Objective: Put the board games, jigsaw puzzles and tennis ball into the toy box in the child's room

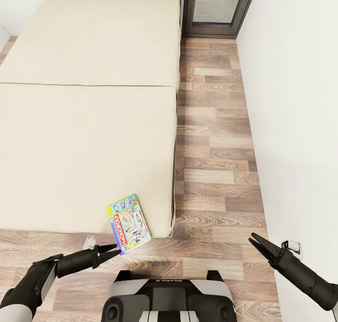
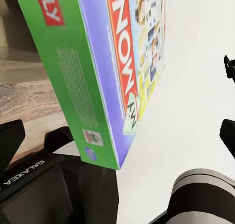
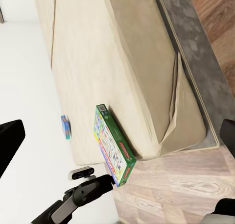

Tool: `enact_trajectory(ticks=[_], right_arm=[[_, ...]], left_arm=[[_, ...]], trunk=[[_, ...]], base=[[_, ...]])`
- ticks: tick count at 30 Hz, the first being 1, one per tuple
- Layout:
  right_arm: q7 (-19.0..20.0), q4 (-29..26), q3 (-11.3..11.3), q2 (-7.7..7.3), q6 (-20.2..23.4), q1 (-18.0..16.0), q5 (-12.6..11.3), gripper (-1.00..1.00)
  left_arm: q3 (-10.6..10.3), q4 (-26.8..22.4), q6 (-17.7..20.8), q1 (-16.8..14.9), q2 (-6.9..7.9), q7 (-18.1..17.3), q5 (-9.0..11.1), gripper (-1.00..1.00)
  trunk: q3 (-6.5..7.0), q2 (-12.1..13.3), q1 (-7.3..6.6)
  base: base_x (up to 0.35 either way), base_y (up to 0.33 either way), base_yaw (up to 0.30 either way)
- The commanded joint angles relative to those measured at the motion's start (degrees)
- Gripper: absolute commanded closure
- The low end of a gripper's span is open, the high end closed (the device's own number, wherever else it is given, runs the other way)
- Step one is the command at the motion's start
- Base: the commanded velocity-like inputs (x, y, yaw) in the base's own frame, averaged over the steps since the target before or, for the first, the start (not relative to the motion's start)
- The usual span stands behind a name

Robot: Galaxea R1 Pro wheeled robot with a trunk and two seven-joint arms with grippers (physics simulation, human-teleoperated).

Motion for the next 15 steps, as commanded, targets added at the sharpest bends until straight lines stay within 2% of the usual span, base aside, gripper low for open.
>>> enact_trajectory(ticks=[1, 8, 15], right_arm=[[0.14, 0.0, -0.04, 0.0, 0.26, -0.02, -0.03, -1.0], [0.13, 0.0, -0.04, 0.0, 0.26, -0.02, -0.03, -1.0], [0.16, 0.0, -0.04, 0.0, 0.26, -0.02, -0.07, -1.0]], left_arm=[[0.02, 0.0, 0.6, -0.03, 0.01, -0.21, 0.05, -1.0], [-0.01, 0.0, 0.6, -0.02, 0.0, -0.21, 0.05, -1.0], [0.03, 0.0, 0.6, -0.03, -0.01, -0.21, 0.05, -1.0]], trunk=[[-0.02, -0.02, 0.0], [-0.02, -0.02, 0.0], [-0.02, -0.02, 0.0]], base=[[0.0, 0.0, 0.0], [0.0, -0.009, 0.0], [0.0, -0.077, 0.0]])
